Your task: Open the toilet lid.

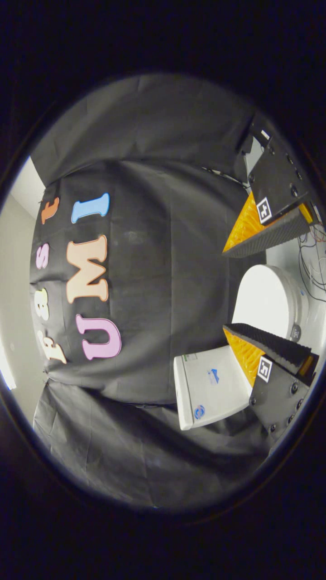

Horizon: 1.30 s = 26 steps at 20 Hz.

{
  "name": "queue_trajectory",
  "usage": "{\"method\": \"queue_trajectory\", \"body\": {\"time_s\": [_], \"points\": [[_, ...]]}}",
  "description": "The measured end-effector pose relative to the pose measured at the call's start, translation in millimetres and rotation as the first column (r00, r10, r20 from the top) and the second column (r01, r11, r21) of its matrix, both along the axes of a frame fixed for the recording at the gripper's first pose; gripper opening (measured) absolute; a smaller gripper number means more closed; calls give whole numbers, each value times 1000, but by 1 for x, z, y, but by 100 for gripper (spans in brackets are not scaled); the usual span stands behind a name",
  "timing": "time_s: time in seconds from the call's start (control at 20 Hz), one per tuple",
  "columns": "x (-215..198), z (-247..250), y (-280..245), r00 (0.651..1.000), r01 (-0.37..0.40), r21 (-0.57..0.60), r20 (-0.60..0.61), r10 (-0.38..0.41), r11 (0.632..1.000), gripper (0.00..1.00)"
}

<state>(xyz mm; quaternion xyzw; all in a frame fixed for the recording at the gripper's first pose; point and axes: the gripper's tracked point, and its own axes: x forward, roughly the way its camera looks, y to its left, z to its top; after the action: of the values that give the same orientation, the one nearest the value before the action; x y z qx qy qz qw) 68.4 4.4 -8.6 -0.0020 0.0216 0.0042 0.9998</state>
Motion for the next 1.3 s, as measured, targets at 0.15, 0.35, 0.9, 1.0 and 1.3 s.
{"method": "queue_trajectory", "body": {"time_s": [0.15,0.35,0.9,1.0,1.3], "points": [[16,23,4,992,5,47,127,-11,999,90],[30,39,9,963,118,114,228,-142,986,88],[14,3,95,978,199,10,65,-199,980,85],[9,-3,106,980,194,7,46,-195,981,85],[6,-29,105,937,346,131,4,-349,929,85]]}}
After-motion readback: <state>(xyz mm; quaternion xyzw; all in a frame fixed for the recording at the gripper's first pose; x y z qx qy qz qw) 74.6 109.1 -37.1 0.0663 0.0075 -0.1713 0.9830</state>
